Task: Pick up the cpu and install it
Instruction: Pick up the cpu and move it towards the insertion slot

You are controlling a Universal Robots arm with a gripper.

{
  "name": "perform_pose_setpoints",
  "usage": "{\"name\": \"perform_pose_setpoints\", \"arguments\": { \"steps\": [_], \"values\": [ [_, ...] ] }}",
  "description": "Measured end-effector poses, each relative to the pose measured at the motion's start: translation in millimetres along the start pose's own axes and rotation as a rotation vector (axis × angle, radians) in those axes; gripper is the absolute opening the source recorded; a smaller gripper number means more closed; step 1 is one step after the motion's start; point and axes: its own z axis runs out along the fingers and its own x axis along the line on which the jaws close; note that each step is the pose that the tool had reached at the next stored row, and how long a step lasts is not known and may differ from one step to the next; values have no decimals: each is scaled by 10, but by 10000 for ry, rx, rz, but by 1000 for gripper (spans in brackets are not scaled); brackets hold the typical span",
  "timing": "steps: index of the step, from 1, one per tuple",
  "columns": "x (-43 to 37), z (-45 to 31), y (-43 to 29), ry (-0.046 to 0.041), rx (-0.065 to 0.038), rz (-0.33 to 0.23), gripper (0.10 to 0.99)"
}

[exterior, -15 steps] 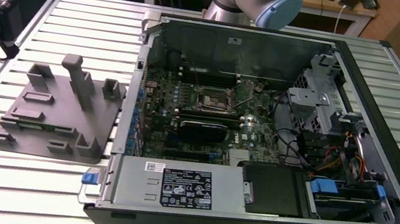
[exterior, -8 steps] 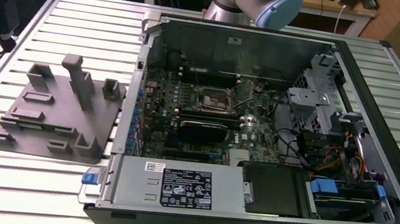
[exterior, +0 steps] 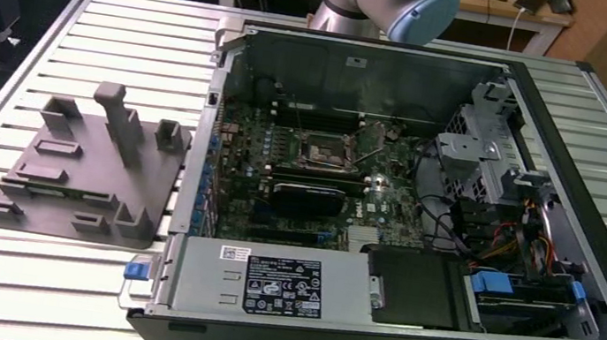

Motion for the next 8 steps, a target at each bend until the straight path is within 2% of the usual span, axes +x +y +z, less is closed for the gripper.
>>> {"name": "perform_pose_setpoints", "arguments": {
  "steps": [5,8],
  "values": [
    [-2,-72,3,0,0,0,541],
    [-3,-80,4,-2,-1,0,541]
  ]
}}
